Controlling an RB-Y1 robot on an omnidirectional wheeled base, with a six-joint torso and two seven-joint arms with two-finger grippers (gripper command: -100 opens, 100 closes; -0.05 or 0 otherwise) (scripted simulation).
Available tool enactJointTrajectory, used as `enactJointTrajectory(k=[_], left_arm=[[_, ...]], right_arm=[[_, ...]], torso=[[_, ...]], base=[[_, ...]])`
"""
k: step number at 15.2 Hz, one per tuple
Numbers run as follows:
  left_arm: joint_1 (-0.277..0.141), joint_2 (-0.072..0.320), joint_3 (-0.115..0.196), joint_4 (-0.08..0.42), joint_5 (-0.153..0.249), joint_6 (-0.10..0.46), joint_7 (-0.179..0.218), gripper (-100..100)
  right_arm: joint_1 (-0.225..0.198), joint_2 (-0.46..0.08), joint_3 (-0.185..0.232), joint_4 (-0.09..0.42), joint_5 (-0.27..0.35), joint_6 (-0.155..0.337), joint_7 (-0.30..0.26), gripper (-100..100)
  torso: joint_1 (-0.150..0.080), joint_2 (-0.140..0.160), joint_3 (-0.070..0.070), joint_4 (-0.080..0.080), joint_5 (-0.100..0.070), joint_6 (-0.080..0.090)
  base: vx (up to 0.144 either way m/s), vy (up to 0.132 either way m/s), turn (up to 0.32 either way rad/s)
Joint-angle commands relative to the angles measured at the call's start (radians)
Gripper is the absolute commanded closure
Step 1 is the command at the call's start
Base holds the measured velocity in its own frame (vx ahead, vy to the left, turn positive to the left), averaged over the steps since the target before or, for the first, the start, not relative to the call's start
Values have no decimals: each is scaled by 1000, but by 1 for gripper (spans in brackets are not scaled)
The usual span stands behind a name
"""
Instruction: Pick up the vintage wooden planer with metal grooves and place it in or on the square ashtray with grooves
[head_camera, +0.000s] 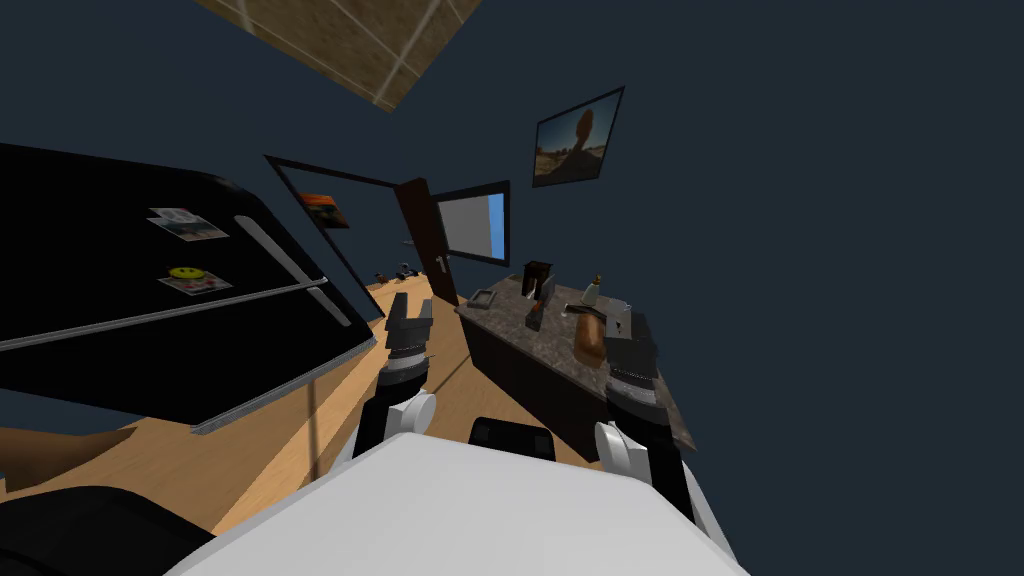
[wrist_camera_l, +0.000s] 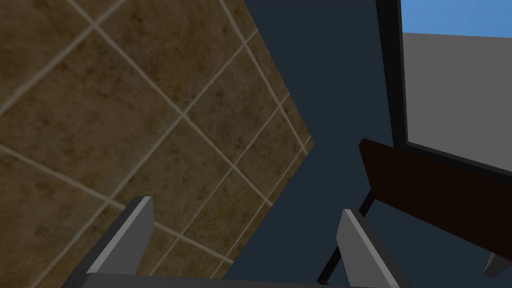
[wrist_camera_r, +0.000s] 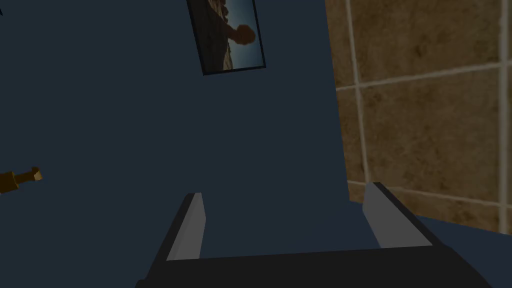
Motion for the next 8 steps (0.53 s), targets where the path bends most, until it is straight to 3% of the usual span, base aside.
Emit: enactJointTrajectory(k=[1,4,8], left_arm=[[0,0,0,0,0,0,0,0],[0,0,0,0,0,0,0,0],[0,0,0,0,0,0,0,0]], right_arm=[[-11,-45,5,10,9,-5,6,-100],[-22,-78,10,20,19,-10,12,-100],[-75,-181,36,69,64,-34,41,-100]], torso=[[0,0,0,0,0,0],[0,0,0,0,0,0],[0,0,0,0,0,0]], base=[[-2,1,28],[-3,0,36],[-7,0,72]])
